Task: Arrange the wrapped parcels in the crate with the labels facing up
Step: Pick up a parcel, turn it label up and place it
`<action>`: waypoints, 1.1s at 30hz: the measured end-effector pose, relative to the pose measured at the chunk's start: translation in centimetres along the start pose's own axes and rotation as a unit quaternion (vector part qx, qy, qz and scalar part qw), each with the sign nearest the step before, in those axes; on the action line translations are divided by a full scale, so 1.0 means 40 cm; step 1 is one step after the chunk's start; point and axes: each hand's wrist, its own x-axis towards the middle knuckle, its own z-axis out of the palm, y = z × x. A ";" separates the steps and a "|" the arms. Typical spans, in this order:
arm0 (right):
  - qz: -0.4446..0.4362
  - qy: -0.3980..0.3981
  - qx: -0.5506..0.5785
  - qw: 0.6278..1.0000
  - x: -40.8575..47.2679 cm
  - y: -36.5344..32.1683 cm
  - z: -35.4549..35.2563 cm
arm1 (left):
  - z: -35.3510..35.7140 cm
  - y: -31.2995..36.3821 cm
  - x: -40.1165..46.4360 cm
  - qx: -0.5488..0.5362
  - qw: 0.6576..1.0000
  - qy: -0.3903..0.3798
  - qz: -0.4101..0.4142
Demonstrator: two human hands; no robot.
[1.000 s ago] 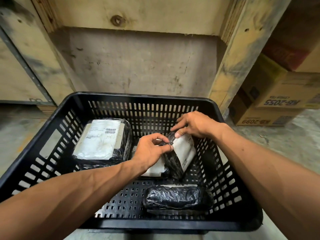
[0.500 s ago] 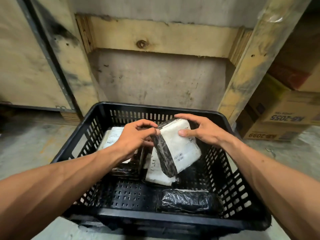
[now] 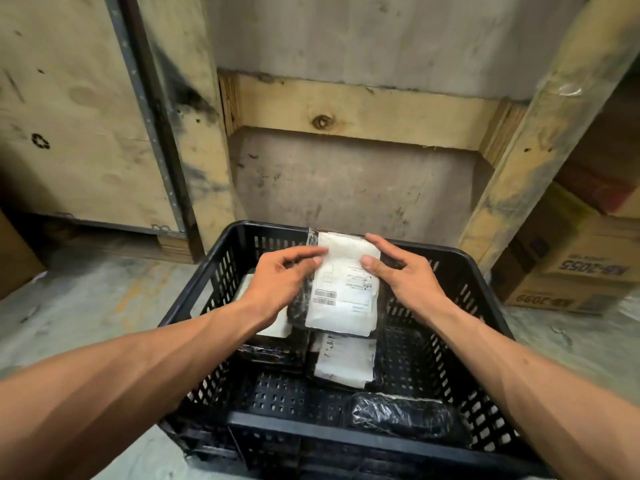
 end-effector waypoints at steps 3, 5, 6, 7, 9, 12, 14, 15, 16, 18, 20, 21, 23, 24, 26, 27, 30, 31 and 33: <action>-0.006 -0.083 -0.099 0.992 -0.005 -0.030 -0.033 | -0.024 0.025 0.019 0.004 1.000 0.001 -0.029; -0.018 -0.139 -0.156 0.978 -0.002 -0.052 -0.046 | -0.036 0.048 0.031 0.007 0.999 -0.031 -0.036; -0.018 -0.166 -0.167 0.972 -0.001 -0.056 -0.047 | -0.042 0.061 0.038 0.008 0.998 -0.044 -0.036; -0.013 -0.186 -0.162 0.969 -0.001 -0.057 -0.045 | -0.048 0.075 0.045 0.010 0.998 -0.055 -0.034; -0.014 -0.198 -0.150 0.969 -0.003 -0.056 -0.038 | -0.059 0.100 0.059 0.021 0.996 -0.081 -0.031; -0.029 -0.183 -0.131 0.974 0.001 -0.079 -0.015 | -0.070 0.123 0.067 0.063 0.988 -0.139 -0.027; -0.031 -0.182 -0.113 0.976 0.006 -0.088 0.002 | -0.068 0.118 0.064 0.078 0.984 -0.159 -0.019; -0.032 -0.185 -0.099 0.977 0.005 -0.086 0.012 | -0.068 0.114 0.062 0.078 0.984 -0.157 -0.016; -0.034 -0.183 -0.085 0.979 0.000 -0.079 0.019 | -0.069 0.112 0.060 0.082 0.985 -0.152 -0.016; -0.036 -0.158 -0.060 0.985 -0.012 -0.059 0.027 | -0.076 0.115 0.061 0.106 0.983 -0.150 -0.018; -0.027 -0.118 -0.033 0.992 -0.025 -0.044 0.027 | -0.087 0.113 0.066 0.094 0.983 -0.153 -0.027; -0.022 -0.094 -0.017 0.995 -0.029 -0.044 0.026 | -0.091 0.107 0.066 0.081 0.986 -0.146 -0.025; -0.021 -0.031 0.007 0.999 -0.031 -0.048 0.019 | -0.085 0.086 0.061 0.050 0.991 -0.121 -0.017; -0.028 -0.004 0.017 0.999 -0.028 -0.048 0.016 | -0.075 0.074 0.055 0.022 0.993 -0.111 -0.023; -0.039 0.036 0.047 0.998 -0.021 -0.039 0.014 | -0.042 0.052 0.043 -0.022 0.993 -0.109 -0.043; -0.035 0.049 0.065 0.996 -0.017 -0.030 0.011 | -0.023 0.043 0.040 -0.020 0.993 -0.111 -0.042; -0.024 0.034 0.063 0.997 -0.017 -0.013 -0.010 | 0.020 0.038 0.042 -0.007 0.995 -0.093 -0.024; -0.025 0.013 0.037 0.999 -0.019 -0.017 -0.022 | 0.024 0.046 0.046 -0.017 0.996 -0.086 -0.029; -0.032 -0.026 -0.036 0.998 -0.020 -0.039 -0.050 | 0.019 0.065 0.057 -0.019 0.995 -0.090 -0.035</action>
